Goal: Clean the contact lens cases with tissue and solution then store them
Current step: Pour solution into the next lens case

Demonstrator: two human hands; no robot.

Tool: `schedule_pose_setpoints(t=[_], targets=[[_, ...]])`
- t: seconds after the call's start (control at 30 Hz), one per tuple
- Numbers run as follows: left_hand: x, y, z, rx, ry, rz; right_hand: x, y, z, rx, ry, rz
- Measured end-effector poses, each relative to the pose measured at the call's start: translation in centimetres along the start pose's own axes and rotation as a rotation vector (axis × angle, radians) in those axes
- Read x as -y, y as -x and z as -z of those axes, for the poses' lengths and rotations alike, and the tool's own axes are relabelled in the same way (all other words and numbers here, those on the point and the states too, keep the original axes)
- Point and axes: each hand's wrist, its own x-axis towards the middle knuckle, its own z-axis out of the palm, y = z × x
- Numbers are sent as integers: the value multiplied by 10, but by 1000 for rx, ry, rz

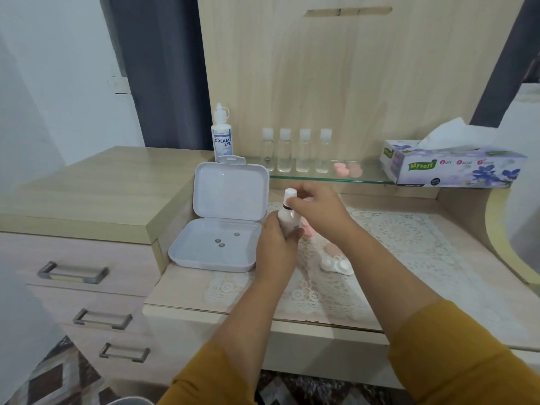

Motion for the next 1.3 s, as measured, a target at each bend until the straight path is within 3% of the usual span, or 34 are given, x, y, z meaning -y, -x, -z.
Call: schedule_pose_setpoints(t=[0.77,1.0,1.13,1.3], targets=[[-10,8,3,100,95,-41,-13,7,18,-17,-149,109],[-10,8,3,98,85,-52,-14,10,17,33,-277,178],[-10,8,4,91,94,-46,-15,6,26,-33,-391,179],[-8,8,4,91,85,-50,-52,5,43,-172,12,-88]])
